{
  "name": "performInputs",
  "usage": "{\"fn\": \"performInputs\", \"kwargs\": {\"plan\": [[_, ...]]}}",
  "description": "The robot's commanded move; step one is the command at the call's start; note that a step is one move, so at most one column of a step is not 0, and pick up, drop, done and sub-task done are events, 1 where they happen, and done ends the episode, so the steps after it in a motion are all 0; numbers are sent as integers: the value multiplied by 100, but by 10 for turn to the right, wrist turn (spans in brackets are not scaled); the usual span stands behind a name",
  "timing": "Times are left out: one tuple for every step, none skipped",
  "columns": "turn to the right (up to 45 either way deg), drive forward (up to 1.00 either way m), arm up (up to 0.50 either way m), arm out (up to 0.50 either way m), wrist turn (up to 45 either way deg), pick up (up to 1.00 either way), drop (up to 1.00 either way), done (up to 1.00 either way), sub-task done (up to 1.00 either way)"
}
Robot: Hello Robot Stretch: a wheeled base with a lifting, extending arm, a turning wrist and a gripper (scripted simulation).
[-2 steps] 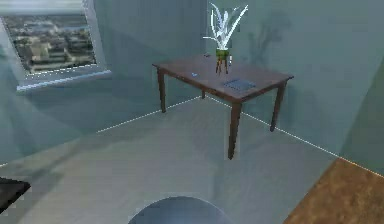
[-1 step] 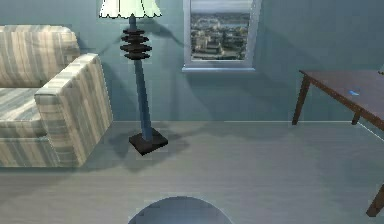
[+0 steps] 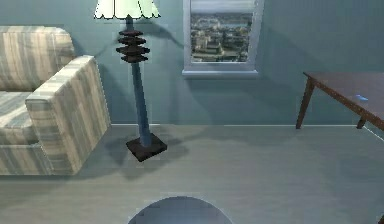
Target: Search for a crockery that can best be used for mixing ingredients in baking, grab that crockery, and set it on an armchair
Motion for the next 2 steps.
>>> {"fn": "performInputs", "kwargs": {"plan": [[-450,0,0,0,0,0,0,0,0],[-210,0,0,0,0,0,0,0,0]]}}
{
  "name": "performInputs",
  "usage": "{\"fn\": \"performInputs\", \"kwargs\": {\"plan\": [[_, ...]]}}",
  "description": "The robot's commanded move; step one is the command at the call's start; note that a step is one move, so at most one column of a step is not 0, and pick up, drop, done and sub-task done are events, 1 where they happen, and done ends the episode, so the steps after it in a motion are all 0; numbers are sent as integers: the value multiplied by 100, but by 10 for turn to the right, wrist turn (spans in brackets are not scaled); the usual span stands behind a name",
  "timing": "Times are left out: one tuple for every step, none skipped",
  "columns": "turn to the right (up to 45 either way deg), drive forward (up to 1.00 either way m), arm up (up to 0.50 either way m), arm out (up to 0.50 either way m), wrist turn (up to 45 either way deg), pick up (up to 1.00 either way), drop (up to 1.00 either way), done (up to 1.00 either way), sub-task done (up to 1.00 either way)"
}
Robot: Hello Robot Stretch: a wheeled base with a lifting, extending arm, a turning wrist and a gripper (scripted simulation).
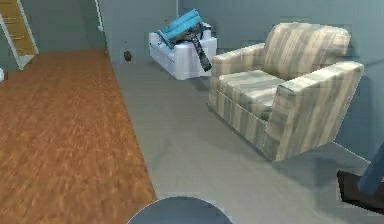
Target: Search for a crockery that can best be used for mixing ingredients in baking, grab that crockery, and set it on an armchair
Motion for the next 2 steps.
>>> {"fn": "performInputs", "kwargs": {"plan": [[0,100,0,0,0,0,0,0,0],[-60,0,0,0,0,0,0,0,0]]}}
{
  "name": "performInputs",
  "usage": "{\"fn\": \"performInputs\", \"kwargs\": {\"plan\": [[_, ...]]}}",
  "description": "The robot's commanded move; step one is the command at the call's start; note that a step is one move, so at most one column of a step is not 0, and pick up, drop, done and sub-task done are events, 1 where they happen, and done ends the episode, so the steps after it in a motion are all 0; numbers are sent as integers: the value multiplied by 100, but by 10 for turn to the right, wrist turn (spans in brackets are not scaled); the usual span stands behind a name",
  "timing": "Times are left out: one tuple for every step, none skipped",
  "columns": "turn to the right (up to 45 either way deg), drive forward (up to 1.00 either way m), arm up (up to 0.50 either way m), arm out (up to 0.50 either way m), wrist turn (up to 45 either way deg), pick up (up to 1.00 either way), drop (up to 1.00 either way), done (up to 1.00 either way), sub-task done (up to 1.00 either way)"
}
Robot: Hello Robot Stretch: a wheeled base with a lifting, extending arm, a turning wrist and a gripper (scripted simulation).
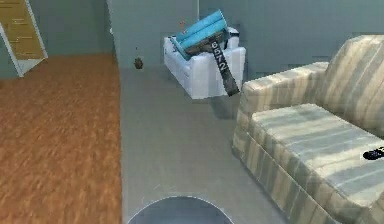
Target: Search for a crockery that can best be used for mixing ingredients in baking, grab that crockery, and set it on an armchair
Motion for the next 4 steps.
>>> {"fn": "performInputs", "kwargs": {"plan": [[0,90,0,0,0,0,0,0,0],[-450,0,0,0,0,0,0,0,0],[-450,0,0,0,0,0,0,0,0],[-390,0,0,0,0,0,0,0,0]]}}
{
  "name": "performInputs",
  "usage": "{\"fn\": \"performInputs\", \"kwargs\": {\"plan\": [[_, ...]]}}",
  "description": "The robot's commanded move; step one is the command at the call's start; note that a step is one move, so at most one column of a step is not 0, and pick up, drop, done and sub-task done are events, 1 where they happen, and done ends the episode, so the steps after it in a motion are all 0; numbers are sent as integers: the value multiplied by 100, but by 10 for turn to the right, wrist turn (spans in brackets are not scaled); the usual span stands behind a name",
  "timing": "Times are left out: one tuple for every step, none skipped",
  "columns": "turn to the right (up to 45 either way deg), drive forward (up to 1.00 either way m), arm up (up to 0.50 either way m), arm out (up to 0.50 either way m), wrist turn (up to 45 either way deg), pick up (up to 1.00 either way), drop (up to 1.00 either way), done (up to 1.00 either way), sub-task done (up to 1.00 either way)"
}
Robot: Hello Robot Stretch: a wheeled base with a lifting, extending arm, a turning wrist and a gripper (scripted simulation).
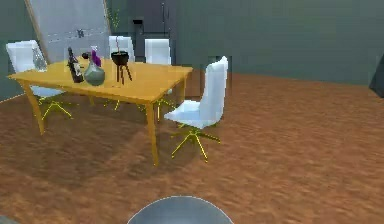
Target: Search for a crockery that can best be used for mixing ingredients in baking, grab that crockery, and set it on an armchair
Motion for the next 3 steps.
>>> {"fn": "performInputs", "kwargs": {"plan": [[450,0,0,0,0,0,0,0,0],[450,0,0,0,0,0,0,0,0],[330,0,0,0,0,0,0,0,0]]}}
